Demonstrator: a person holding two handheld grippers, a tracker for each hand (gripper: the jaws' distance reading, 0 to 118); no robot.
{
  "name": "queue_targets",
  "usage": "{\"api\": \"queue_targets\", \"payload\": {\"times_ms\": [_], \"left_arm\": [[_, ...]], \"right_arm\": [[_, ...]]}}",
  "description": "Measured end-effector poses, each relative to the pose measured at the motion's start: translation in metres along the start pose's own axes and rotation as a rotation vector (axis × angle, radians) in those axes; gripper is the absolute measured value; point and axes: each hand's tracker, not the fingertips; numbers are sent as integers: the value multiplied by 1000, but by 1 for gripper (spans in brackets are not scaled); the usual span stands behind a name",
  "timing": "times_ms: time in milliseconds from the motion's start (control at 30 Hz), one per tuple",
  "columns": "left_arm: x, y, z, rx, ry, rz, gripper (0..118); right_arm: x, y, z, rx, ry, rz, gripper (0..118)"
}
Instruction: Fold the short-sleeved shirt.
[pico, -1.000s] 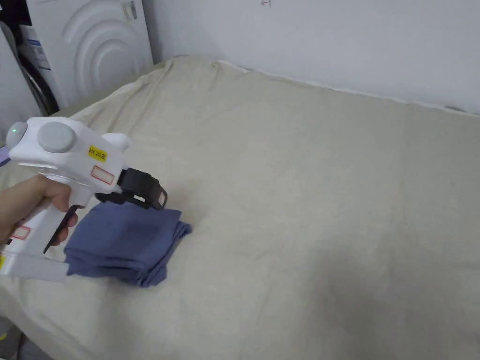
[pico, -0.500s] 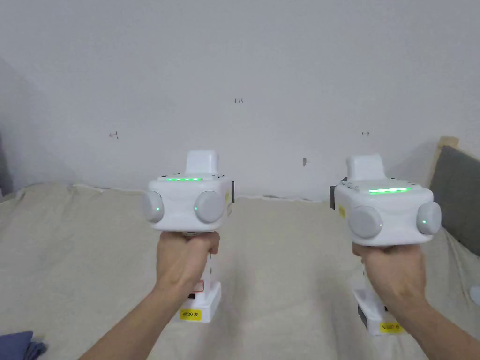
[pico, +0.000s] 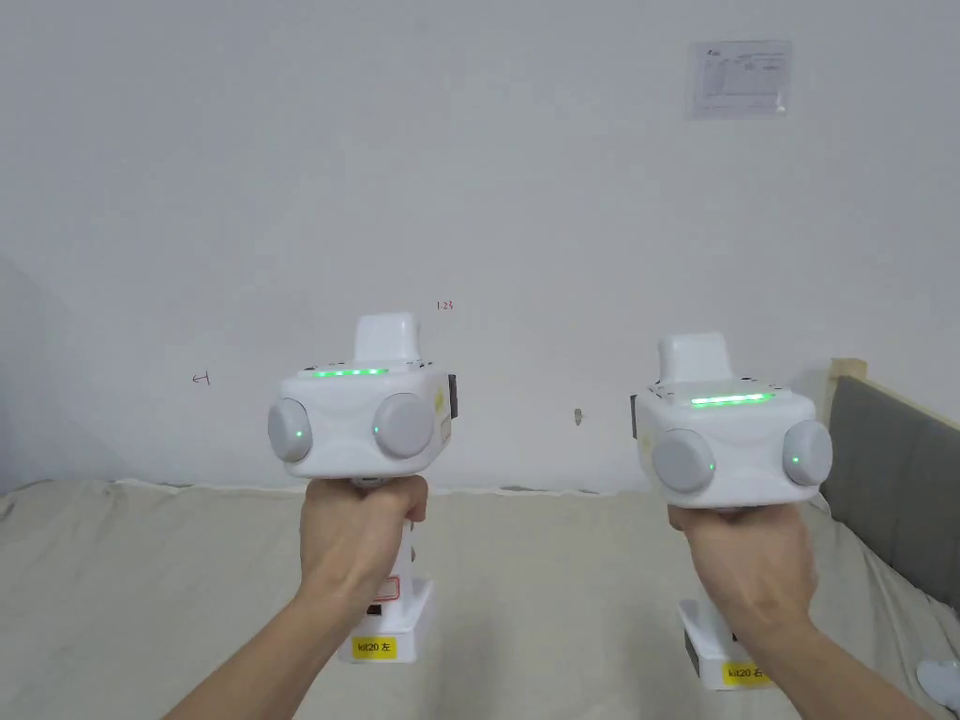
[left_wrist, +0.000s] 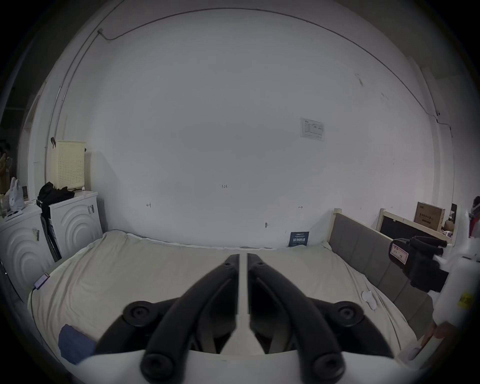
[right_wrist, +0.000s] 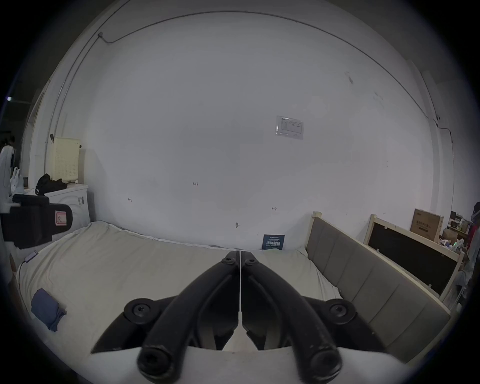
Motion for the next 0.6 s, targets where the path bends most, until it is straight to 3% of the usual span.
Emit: {"api": "queue_targets", "payload": {"times_ms": [33, 67, 100, 167, 200, 433, 600], "left_arm": [[1, 1, 2, 3, 2, -8, 42], [2, 2, 3, 12, 1, -22, 78], [5, 3, 3, -1, 10, -27, 118], [3, 6, 2, -68, 100, -59, 116], [9, 9, -1, -6, 41, -55, 116], [4, 26, 3, -101, -33, 46, 118], [6, 40, 10, -89, 28, 56, 118]], "right_arm": [[1, 2, -2, 0, 1, 0, 32], [2, 5, -2, -3, 11, -18, 65], [4, 8, -2, -9, 37, -43, 106], [5, 15, -3, -17, 45, -78, 116], [5, 18, 0, 1, 35, -74, 118], [8, 39, 12, 59, 30, -83, 118], [16, 41, 16, 58, 16, -100, 118]]}}
